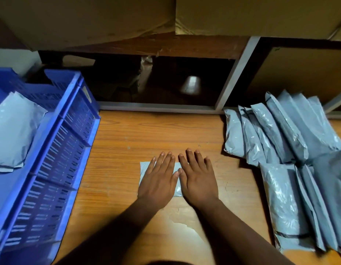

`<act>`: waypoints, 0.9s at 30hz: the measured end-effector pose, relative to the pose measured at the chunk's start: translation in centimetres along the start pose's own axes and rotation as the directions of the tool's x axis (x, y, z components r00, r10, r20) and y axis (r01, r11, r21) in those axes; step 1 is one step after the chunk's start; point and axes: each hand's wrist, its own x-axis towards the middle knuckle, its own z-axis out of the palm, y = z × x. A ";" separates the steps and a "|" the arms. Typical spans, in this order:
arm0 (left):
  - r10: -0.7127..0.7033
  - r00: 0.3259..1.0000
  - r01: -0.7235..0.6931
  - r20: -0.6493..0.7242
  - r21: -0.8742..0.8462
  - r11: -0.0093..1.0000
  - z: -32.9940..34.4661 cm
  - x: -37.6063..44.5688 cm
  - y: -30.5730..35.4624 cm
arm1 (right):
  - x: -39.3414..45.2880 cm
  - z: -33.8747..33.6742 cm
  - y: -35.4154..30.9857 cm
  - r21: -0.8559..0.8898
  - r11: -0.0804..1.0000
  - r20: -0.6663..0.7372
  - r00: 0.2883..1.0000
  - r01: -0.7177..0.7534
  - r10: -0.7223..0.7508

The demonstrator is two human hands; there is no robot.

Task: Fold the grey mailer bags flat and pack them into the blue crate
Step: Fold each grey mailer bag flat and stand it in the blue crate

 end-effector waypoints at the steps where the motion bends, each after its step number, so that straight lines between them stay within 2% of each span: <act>1: -0.003 1.000 0.003 0.002 0.012 1.000 0.1 0.0 -0.1 | 0.1 0.1 -0.1 0.000 1.000 -0.008 1.000 -0.001 0.001; 5: 0.021 0.999 -0.020 -0.037 0.031 0.999 1.0 0.3 -0.4 | 0.4 0.3 0.0 0.002 1.000 -0.019 1.000 -0.016 0.016; 11: 0.022 1.000 -0.022 0.000 0.002 1.000 0.5 0.3 -0.7 | 0.4 0.2 0.1 0.023 1.000 -0.018 1.000 0.010 -0.010; 14: -0.033 0.999 0.034 0.011 -0.075 0.997 0.3 -1.1 -3.1 | -0.5 0.4 1.9 0.084 0.996 -0.025 0.999 0.040 -0.038; 17: -0.112 0.994 0.112 0.002 -0.081 0.990 0.3 -2.3 -4.6 | -1.6 0.4 2.9 0.136 0.991 -0.034 0.999 0.000 0.004; 21: -0.126 0.992 0.129 0.027 -0.148 0.981 -0.2 -2.0 -4.3 | -0.8 -0.7 2.5 0.159 0.986 0.049 0.998 -0.038 0.031; 24: -0.146 0.989 0.142 -0.019 -0.146 0.979 -1.2 -1.9 -3.9 | -0.6 -2.1 2.2 0.112 0.993 0.022 0.999 -0.040 0.037; 27: -0.085 0.994 0.076 -0.066 -0.119 0.990 -1.4 -1.4 -2.4 | -0.8 -1.6 0.9 0.061 0.998 -0.021 1.000 0.010 -0.009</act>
